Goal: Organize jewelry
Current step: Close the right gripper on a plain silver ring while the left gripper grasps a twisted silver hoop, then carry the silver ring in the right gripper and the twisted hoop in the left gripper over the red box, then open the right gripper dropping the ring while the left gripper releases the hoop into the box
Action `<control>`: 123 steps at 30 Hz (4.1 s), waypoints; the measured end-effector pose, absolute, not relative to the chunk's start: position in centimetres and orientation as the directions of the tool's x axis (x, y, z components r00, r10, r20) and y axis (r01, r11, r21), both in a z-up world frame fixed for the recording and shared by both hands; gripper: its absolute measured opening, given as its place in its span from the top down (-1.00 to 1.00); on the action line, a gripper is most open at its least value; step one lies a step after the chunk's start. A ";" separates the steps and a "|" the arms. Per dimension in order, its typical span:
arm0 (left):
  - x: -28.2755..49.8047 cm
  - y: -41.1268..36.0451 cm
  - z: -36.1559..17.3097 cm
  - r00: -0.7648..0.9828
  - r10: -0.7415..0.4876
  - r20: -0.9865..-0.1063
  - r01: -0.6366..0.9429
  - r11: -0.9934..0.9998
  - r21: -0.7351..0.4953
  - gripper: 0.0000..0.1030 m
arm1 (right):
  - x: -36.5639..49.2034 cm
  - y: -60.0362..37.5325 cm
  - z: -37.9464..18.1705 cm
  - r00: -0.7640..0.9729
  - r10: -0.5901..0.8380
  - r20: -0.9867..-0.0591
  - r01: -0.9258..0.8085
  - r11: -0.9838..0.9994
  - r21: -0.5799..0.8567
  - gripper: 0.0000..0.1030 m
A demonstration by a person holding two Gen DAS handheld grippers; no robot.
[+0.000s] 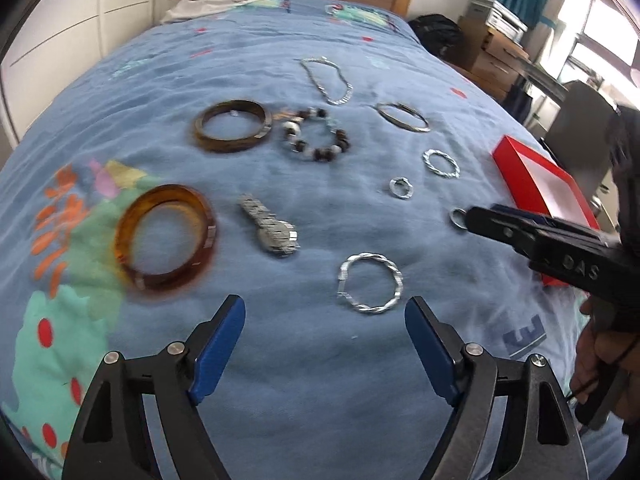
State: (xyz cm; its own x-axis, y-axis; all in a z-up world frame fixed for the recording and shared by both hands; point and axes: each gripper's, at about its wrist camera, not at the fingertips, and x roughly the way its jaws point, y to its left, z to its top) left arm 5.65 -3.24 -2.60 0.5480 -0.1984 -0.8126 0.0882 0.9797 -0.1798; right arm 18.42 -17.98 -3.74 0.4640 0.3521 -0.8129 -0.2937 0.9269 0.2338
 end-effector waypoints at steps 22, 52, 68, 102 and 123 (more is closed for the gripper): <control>7.8 -5.4 -4.6 0.514 -0.200 -0.834 0.124 0.980 -0.159 0.24 | 19.7 -17.5 -6.1 0.407 0.337 -0.849 -0.348 0.917 0.197 0.61; 11.7 -16.4 4.7 0.521 -0.454 -0.723 0.400 0.878 -0.263 0.24 | 18.7 -32.6 2.4 0.575 0.215 -0.789 -0.151 0.976 0.156 0.62; 18.6 -30.4 0.7 0.386 -0.461 -0.799 0.560 0.805 -0.193 0.24 | 21.5 -42.1 -2.4 0.481 0.147 -0.864 -0.109 0.988 0.108 0.61; 20.8 -30.5 -2.2 0.465 -0.324 -0.824 0.437 0.893 -0.105 0.22 | 27.2 -41.7 -5.1 0.464 0.200 -0.863 -0.299 0.952 0.060 0.59; 19.6 -31.1 -1.1 0.473 -0.294 -0.831 0.466 0.883 -0.047 -0.33 | 26.3 -40.9 -2.3 0.476 0.134 -0.869 -0.320 0.947 -0.030 0.20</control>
